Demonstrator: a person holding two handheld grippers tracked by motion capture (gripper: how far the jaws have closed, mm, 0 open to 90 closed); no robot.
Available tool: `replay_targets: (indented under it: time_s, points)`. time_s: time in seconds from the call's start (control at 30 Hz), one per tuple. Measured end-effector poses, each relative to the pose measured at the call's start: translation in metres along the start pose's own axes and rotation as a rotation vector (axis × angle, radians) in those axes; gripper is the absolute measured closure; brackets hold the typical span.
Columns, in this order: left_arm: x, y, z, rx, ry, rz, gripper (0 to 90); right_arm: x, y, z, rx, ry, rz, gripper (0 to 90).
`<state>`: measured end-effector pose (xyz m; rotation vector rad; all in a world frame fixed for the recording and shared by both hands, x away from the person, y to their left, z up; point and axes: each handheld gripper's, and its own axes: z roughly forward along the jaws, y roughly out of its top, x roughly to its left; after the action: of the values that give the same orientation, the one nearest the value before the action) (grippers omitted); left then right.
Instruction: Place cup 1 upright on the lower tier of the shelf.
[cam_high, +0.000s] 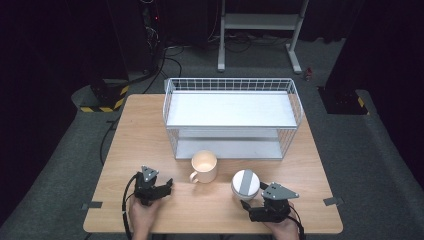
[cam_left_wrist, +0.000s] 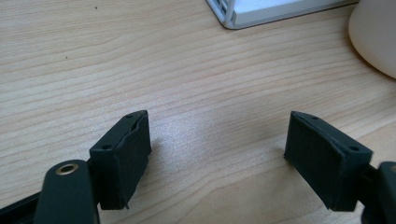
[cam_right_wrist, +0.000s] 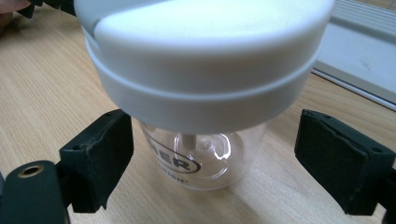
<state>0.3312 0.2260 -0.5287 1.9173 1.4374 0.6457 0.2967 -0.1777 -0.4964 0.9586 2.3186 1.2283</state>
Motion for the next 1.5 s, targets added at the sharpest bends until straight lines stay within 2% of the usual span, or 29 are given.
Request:
replay_targets:
  time_s: [1.0,1.5]
  points:
    - [0.000,0.000,0.000,0.000,0.000,0.000,22.5,0.004,0.014,0.019,-0.010,0.022,-0.001,14.0]
    - [0.000,0.000,0.000,0.000,0.000,0.000,22.5,0.005,0.012,0.021,-0.026,0.008,-0.024,18.0]
